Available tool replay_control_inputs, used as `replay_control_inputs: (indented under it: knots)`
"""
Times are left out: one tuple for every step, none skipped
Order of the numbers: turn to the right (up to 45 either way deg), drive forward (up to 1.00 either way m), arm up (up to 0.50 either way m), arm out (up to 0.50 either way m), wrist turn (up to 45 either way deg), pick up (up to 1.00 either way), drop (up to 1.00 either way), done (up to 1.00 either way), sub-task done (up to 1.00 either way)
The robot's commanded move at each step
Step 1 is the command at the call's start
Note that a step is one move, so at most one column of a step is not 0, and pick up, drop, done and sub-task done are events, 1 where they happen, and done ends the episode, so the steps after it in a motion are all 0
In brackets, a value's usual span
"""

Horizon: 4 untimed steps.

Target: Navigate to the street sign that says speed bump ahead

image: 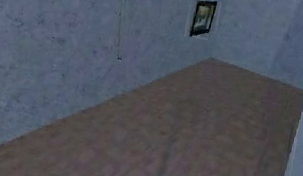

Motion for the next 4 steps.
replay_control_inputs:
  knots:
    - [0.0,1.0,0.0,0.0,0.0,0.0,0.0,0.0,0.0]
    - [0.0,0.5,0.0,0.0,0.0,0.0,0.0,0.0,0.0]
    - [-27.0,0.0,0.0,0.0,0.0,0.0,0.0,0.0,0.0]
    - [0.0,0.0,0.0,0.0,0.0,0.0,0.0,1.0,0.0]
